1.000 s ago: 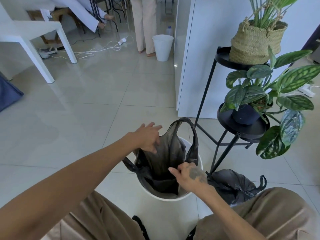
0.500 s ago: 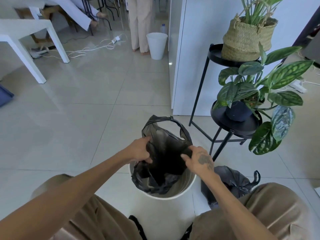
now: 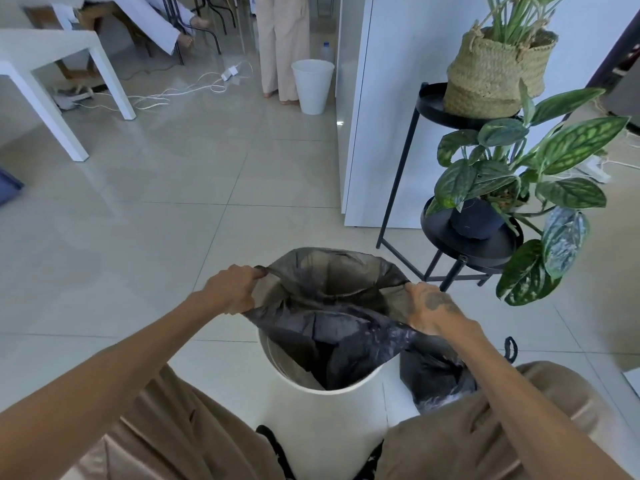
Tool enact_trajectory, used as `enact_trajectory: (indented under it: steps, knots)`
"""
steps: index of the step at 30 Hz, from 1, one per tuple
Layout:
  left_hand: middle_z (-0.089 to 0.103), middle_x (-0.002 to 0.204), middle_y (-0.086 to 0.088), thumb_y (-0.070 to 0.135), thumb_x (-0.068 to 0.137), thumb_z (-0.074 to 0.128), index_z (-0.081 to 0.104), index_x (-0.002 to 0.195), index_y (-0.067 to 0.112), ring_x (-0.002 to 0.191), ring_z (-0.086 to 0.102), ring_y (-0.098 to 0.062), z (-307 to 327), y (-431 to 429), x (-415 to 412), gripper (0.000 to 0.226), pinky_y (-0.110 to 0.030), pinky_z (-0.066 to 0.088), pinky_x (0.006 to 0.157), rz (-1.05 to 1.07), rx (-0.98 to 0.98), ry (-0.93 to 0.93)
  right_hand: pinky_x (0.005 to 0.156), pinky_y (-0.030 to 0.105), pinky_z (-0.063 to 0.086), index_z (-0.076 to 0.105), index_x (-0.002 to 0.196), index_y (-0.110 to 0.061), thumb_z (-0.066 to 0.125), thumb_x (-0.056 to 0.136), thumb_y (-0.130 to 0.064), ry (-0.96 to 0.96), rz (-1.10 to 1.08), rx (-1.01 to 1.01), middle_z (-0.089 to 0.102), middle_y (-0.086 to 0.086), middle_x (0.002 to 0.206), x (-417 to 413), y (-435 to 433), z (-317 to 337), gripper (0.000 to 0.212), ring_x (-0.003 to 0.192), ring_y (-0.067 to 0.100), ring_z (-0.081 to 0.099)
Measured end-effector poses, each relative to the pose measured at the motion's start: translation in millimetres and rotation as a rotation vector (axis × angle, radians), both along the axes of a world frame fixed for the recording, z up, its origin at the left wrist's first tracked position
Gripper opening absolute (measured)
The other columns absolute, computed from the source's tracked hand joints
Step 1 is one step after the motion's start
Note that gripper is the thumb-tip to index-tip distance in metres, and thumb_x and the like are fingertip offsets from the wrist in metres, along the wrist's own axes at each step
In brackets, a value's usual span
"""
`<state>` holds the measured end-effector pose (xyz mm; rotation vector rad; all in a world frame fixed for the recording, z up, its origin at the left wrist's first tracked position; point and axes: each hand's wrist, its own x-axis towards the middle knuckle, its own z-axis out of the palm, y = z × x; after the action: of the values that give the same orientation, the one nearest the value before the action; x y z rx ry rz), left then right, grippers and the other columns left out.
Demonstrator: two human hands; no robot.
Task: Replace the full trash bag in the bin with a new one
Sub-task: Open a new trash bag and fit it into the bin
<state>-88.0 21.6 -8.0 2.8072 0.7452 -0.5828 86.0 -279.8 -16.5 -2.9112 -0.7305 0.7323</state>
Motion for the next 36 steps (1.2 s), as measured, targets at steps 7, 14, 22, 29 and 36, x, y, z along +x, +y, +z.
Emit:
enact_trajectory:
  steps: [7,14,22,29,36]
  knots:
    - [0.058,0.128,-0.009,0.020,0.084,0.066,0.022,0.158,0.033,0.099,0.069,-0.027,-19,8,-12,0.086,-0.037,0.063,0.074,0.056,-0.087,0.178,0.071,0.037,0.064,0.035,0.148,-0.033,0.062,0.086,-0.004,0.182,-0.036,0.018,0.051,0.014,0.137,14,-2,7,0.074,0.094,0.030,0.066]
    - [0.020,0.167,-0.006,0.067,0.076,0.072,0.044,0.149,0.040,0.145,0.034,-0.034,-23,8,-7,0.083,-0.047,0.040,0.108,-0.131,0.022,-0.012,0.062,0.033,0.057,0.012,0.157,-0.030,0.060,0.086,-0.002,0.167,0.038,0.126,0.051,0.019,0.135,11,13,2,0.090,0.072,0.020,0.065]
    - [0.019,0.167,-0.011,0.057,0.091,0.059,0.070,0.126,0.033,0.154,0.013,-0.038,-28,-40,28,0.043,-0.059,0.019,0.120,-0.642,0.139,-0.450,0.106,0.045,0.041,0.050,0.141,-0.024,0.055,0.096,-0.048,-0.182,-0.009,0.223,0.035,0.003,0.155,-19,21,-9,0.051,0.137,0.030,0.039]
    - [0.005,0.170,-0.005,0.031,0.094,0.062,0.052,0.146,0.031,0.140,0.041,-0.029,-44,-51,66,0.053,-0.043,0.048,0.093,-0.659,0.212,-0.223,0.103,0.040,0.045,0.058,0.135,-0.024,0.044,0.086,-0.071,0.021,0.542,0.473,0.070,-0.004,0.122,-101,33,-16,0.070,0.114,0.018,0.062]
    - [0.041,0.156,-0.008,0.031,0.089,0.066,0.021,0.158,0.026,0.117,0.060,-0.040,-32,-28,56,0.083,-0.044,0.052,0.089,-0.268,0.084,-0.245,0.074,0.035,0.051,0.061,0.084,-0.033,0.029,0.093,-0.072,0.162,0.424,0.408,0.061,-0.010,0.069,-78,13,-15,0.051,0.068,0.011,0.061]
